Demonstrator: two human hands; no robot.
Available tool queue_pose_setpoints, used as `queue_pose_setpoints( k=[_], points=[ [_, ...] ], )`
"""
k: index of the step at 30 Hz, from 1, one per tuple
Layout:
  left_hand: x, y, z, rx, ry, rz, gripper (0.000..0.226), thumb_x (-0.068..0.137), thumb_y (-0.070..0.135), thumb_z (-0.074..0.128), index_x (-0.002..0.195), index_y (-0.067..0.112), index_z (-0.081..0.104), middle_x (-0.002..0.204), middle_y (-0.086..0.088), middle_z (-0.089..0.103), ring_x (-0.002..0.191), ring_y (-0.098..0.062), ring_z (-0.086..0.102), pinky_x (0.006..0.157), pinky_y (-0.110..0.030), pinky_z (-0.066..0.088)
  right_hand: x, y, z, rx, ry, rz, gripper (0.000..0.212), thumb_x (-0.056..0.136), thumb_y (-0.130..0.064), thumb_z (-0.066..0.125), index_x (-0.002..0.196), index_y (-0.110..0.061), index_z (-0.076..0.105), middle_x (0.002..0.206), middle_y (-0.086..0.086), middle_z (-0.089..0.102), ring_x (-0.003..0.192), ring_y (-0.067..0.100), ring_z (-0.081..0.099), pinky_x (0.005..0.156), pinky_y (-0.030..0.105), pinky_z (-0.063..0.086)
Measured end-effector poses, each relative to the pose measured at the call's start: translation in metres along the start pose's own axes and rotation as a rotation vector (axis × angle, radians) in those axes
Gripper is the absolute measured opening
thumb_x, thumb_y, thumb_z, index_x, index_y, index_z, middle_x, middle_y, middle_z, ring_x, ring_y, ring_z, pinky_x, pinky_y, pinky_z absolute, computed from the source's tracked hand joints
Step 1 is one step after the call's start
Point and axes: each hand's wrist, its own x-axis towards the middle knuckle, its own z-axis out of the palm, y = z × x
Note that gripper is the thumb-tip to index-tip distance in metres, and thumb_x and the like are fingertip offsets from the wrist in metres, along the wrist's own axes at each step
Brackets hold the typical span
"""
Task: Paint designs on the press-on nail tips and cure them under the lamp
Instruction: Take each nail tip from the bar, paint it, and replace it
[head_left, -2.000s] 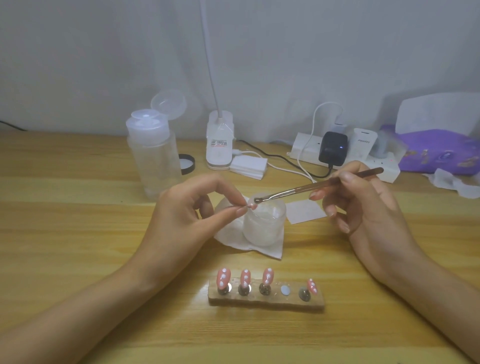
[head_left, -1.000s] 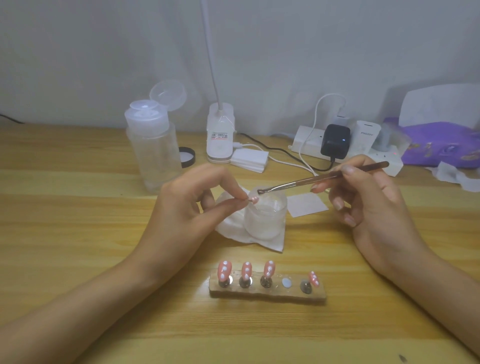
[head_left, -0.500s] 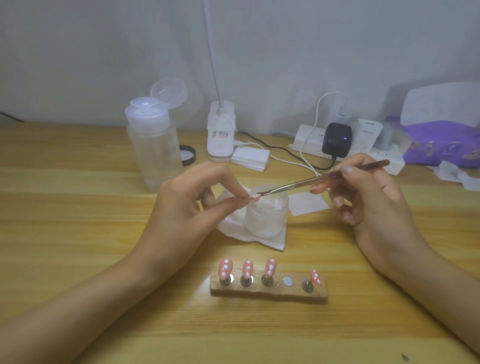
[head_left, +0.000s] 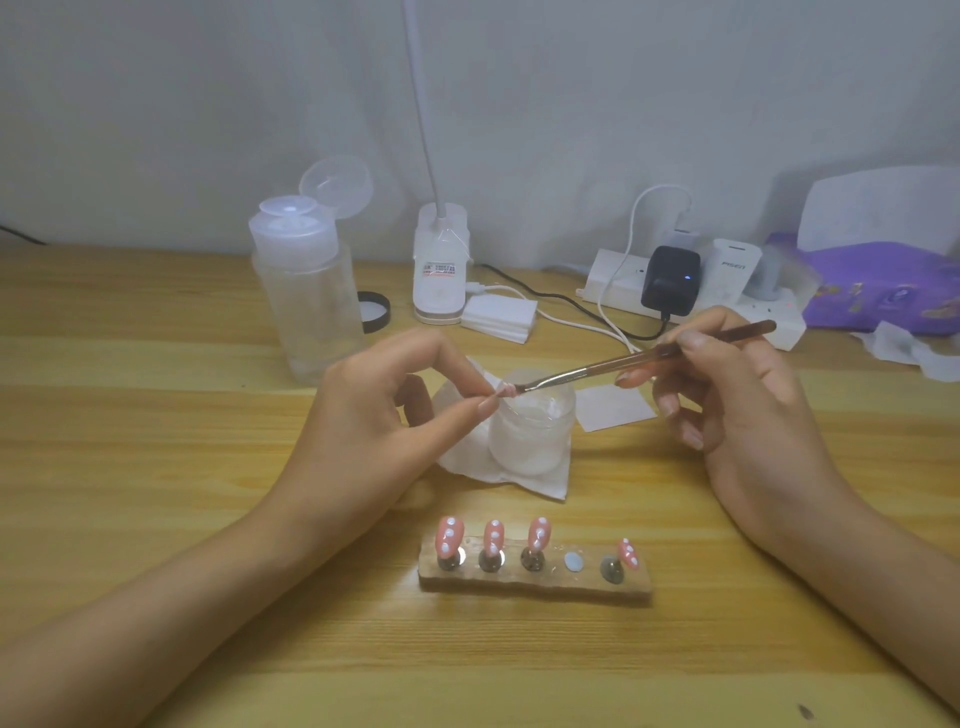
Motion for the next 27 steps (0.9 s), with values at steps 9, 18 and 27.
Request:
queue_pose_setpoints(
  k=[9, 18, 27],
  points=[
    [0.0000, 0.0014, 0.0017, 0.000, -0.015, -0.002, 0.014, 0.086, 0.011, 0.074, 0.076, 0.013, 0.064, 0.057, 0.032, 0.056, 0.042, -0.002, 0.039, 0.048, -0.004, 0.029, 0.0004, -0.0008, 0.0003, 0.004, 0.031, 0.014, 0.019, 0.100, -0.018, 0.047, 0.081, -0.022, 0.050, 0.074, 0.007, 0.073, 0.053, 0.008, 0.047, 0.040, 0.015, 0.031],
    [-0.0002, 0.0009, 0.0014, 0.015, -0.018, 0.036, 0.014, 0.087, 0.010, 0.073, 0.077, 0.012, 0.065, 0.059, 0.033, 0.057, 0.042, -0.001, 0.039, 0.048, -0.003, 0.029, 0.0007, -0.0003, -0.0009, 0.031, 0.034, 0.032, 0.022, 0.101, -0.015, 0.046, 0.080, -0.021, 0.051, 0.072, 0.007, 0.072, 0.053, 0.008, 0.046, 0.040, 0.015, 0.031],
    [0.0000, -0.0011, 0.0002, 0.038, -0.015, 0.063, 0.012, 0.087, 0.013, 0.075, 0.079, 0.016, 0.066, 0.063, 0.033, 0.057, 0.044, -0.001, 0.039, 0.049, -0.003, 0.029, 0.0006, -0.0001, -0.0015, 0.030, 0.026, 0.011, 0.017, 0.097, -0.018, 0.047, 0.081, -0.021, 0.050, 0.073, 0.008, 0.073, 0.053, 0.008, 0.045, 0.040, 0.015, 0.031]
  ],
)
